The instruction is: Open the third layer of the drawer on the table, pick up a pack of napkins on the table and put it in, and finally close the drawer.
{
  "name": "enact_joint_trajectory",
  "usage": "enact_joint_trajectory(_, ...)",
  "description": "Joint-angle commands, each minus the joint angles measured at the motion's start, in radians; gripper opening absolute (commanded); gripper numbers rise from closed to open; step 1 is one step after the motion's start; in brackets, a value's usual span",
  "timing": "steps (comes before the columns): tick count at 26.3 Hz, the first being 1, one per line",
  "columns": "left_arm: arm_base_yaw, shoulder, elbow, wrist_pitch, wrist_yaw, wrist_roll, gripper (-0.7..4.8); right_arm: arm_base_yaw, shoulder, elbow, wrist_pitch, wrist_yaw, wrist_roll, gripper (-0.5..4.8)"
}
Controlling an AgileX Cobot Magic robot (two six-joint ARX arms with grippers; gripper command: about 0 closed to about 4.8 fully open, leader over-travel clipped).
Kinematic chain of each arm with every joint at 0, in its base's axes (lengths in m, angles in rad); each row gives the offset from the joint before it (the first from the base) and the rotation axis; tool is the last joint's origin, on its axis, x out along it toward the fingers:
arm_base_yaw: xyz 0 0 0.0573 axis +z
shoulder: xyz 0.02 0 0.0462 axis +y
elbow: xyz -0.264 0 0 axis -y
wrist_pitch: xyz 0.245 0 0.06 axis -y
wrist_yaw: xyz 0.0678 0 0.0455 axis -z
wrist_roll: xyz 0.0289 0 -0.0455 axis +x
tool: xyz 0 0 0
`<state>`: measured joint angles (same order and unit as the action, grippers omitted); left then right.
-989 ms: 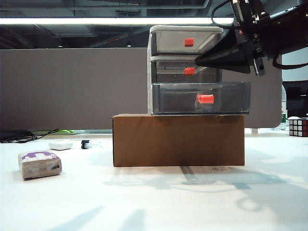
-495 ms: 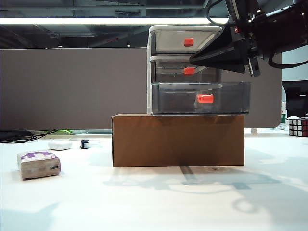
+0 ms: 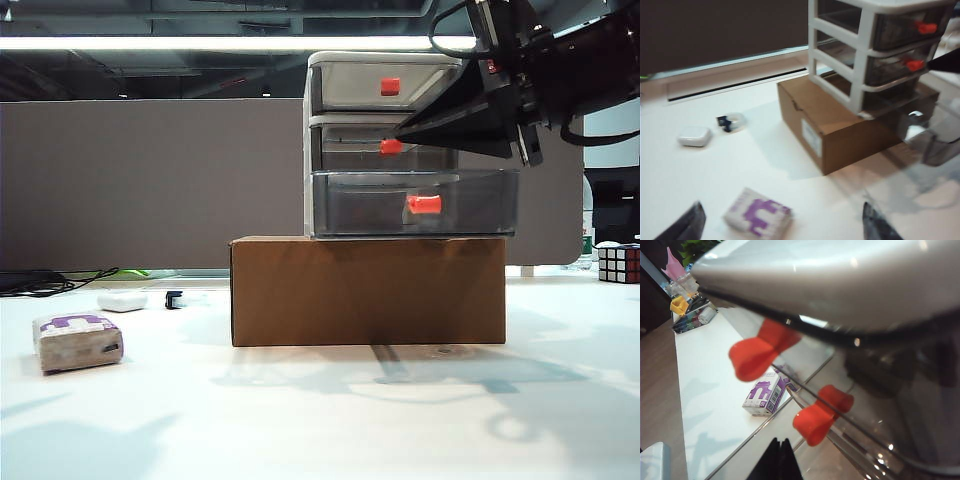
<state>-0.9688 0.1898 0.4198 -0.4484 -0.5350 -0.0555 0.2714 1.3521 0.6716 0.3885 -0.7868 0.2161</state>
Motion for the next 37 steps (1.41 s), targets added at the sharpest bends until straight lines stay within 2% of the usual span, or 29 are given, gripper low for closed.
enact_joint_trajectory(1, 0.156, 0.004, 0.002, 0.009, 0.179, 0.095, 3.99, 0.002, -0.003, 0.005, 0.005, -0.005, 0.0, -0.04)
enact_joint_trajectory(7, 0.52, 0.073, 0.002, 0.039, 0.554, 0.135, 4.04, 0.002, -0.003, 0.005, 0.004, -0.005, 0.0, -0.03)
enact_joint_trajectory(8, 0.642, 0.118, 0.002, 0.072, 0.67, 0.136, 4.04, 0.002, -0.003, 0.005, 0.003, -0.005, 0.0, -0.03)
enact_joint_trajectory(10, 0.752, 0.171, 0.002, 0.122, 0.793, 0.138, 4.09, 0.002, -0.003, 0.005, 0.002, -0.005, 0.0, -0.04)
enact_joint_trajectory(16, 0.983, 0.346, 0.002, 0.227, 1.043, 0.182, 4.69, 0.002, -0.003, 0.005, -0.003, -0.022, 0.0, -0.03)
enact_joint_trajectory(19, 1.049, 0.461, 0.002, 0.257, 1.109, 0.249, 4.79, 0.002, -0.003, 0.005, -0.003, -0.024, 0.0, -0.04)
enact_joint_trajectory(24, 1.051, 0.592, 0.002, 0.311, 1.124, 0.319, 4.79, 0.002, -0.003, 0.005, -0.003, -0.024, -0.001, -0.04)
enact_joint_trajectory(27, 1.051, 0.655, 0.002, 0.334, 1.123, 0.321, 4.79, 0.002, -0.003, 0.005, -0.003, -0.024, -0.002, -0.04)
enact_joint_trajectory(31, 1.051, 0.738, 0.002, 0.346, 1.156, 0.364, 4.79, 0.002, -0.003, 0.004, -0.004, -0.024, -0.003, -0.04)
enact_joint_trajectory(37, 1.051, 0.838, 0.002, 0.38, 1.155, 0.359, 4.79, 0.002, -0.003, 0.004, -0.01, -0.022, -0.003, -0.04)
